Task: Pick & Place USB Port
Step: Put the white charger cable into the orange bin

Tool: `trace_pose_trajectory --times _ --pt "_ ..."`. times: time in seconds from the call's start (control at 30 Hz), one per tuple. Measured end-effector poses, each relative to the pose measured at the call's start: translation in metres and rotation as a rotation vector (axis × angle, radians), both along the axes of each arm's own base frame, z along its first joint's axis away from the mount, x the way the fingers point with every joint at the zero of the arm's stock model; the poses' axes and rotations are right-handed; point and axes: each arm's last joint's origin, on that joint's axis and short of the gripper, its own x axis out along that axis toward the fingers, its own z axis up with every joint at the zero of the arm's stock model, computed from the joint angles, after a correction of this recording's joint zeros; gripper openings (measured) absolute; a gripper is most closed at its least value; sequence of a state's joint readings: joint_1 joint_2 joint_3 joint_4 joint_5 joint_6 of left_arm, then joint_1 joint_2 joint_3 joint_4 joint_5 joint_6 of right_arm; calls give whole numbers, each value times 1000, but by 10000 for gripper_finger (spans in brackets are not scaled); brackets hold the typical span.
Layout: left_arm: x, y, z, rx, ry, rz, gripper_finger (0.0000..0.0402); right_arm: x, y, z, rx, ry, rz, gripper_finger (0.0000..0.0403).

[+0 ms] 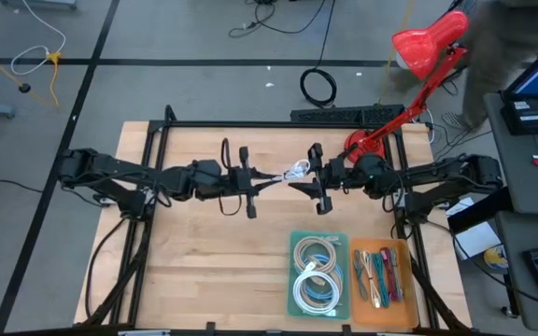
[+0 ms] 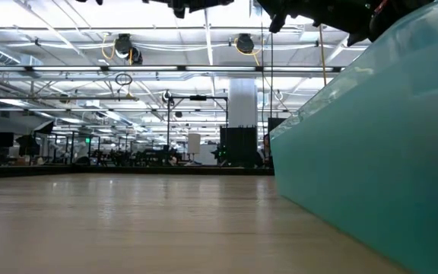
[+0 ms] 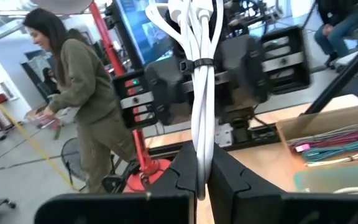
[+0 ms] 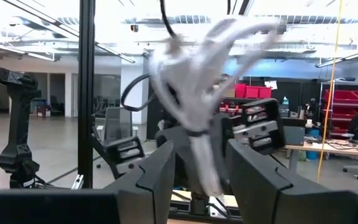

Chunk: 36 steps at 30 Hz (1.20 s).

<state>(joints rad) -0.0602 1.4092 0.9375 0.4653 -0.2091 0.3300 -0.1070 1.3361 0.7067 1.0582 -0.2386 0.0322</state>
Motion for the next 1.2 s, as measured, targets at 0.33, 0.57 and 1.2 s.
trace_pose_trajectory --times 0.33,0.57,1.2 --pt "2 8 -1 -39 -11 -37 11 0 0 0 -7 3 -2 132" --pt "2 11 -1 -61 -11 -73 11 0 0 0 -9 2 -3 132" --pt "11 16 -10 -78 -18 -75 11 1 0 -1 -7 13 -8 100"
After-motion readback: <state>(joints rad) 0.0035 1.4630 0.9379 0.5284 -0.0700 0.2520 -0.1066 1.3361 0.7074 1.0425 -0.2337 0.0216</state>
